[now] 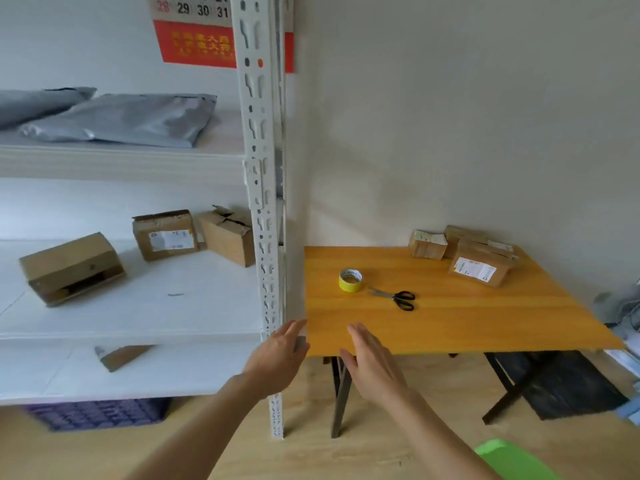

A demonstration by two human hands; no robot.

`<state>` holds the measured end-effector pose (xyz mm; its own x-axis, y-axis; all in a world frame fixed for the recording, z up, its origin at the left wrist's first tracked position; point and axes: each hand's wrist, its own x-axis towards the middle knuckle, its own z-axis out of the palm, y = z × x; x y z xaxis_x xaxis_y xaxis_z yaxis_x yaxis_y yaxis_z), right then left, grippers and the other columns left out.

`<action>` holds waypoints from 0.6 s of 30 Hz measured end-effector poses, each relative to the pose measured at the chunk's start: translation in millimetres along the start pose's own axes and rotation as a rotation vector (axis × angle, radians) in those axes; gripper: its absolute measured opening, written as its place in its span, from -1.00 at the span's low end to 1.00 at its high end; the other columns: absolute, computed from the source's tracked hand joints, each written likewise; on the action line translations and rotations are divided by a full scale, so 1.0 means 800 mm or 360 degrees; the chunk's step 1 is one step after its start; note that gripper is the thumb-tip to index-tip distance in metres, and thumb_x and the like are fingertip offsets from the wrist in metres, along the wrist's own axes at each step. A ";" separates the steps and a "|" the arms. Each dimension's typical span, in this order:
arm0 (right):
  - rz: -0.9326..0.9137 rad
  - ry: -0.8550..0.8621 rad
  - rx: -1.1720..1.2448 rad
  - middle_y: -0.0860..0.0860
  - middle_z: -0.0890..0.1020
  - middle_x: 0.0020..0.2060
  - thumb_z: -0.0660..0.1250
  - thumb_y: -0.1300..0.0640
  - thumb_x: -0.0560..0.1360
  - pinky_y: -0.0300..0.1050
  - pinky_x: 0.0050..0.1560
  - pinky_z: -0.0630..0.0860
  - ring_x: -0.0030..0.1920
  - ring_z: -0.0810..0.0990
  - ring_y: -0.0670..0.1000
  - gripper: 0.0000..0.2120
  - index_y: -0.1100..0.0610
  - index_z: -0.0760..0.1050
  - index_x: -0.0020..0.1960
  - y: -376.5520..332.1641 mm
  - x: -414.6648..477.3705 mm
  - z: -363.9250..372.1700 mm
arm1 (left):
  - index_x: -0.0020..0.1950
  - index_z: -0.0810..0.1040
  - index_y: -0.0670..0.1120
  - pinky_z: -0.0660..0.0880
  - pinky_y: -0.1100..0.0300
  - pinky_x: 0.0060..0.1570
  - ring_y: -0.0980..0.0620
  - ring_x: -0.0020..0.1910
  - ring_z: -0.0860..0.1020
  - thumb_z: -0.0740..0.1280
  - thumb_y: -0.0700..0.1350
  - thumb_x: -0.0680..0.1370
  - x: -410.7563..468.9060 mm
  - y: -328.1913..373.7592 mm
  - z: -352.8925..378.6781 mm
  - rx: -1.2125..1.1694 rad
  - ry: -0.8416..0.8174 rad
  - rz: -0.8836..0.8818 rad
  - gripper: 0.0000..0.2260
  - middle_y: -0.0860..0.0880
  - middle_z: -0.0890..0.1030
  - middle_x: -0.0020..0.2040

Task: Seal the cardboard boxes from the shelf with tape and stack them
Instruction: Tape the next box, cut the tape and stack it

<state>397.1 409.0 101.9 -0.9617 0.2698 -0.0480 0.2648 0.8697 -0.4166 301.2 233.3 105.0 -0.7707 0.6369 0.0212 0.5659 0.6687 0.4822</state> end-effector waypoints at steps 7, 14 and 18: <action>-0.0234 -0.0139 0.0068 -0.02 0.05 0.58 0.04 -0.08 0.67 -0.04 0.48 0.13 0.56 0.06 -0.01 -0.45 0.04 -0.02 0.59 -0.123 -0.004 0.056 | 0.55 0.08 0.01 0.37 0.06 0.32 -0.02 0.45 0.28 0.09 0.06 0.65 -0.102 -0.111 -0.061 0.0076 0.0140 -0.0301 -0.52 -0.01 0.18 0.54; -0.0382 -0.0279 0.0052 -0.02 0.00 0.59 0.03 -0.07 0.68 0.00 0.51 0.12 0.56 0.04 0.01 -0.45 0.06 -0.02 0.59 -0.272 0.058 0.125 | 0.55 0.10 0.00 0.45 0.02 0.21 -0.05 0.37 0.38 0.14 0.00 0.64 -0.156 -0.259 -0.145 0.0065 0.0286 -0.0523 -0.52 -0.01 0.21 0.52; -0.0378 -0.0331 0.0080 -0.08 -0.02 0.58 0.00 -0.09 0.68 -0.01 0.47 0.08 0.56 0.02 -0.01 -0.47 0.01 -0.04 0.59 -0.361 0.106 0.167 | 0.54 0.11 0.00 0.46 0.05 0.18 -0.04 0.34 0.41 0.14 -0.03 0.64 -0.173 -0.360 -0.201 0.0028 0.0342 -0.0625 -0.52 -0.01 0.22 0.52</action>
<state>229.3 125.3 96.8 -0.9914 -0.0334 -0.1263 0.0321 0.8752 -0.4827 197.5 -108.8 103.8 -0.9704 0.2406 0.0217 0.2218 0.8515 0.4751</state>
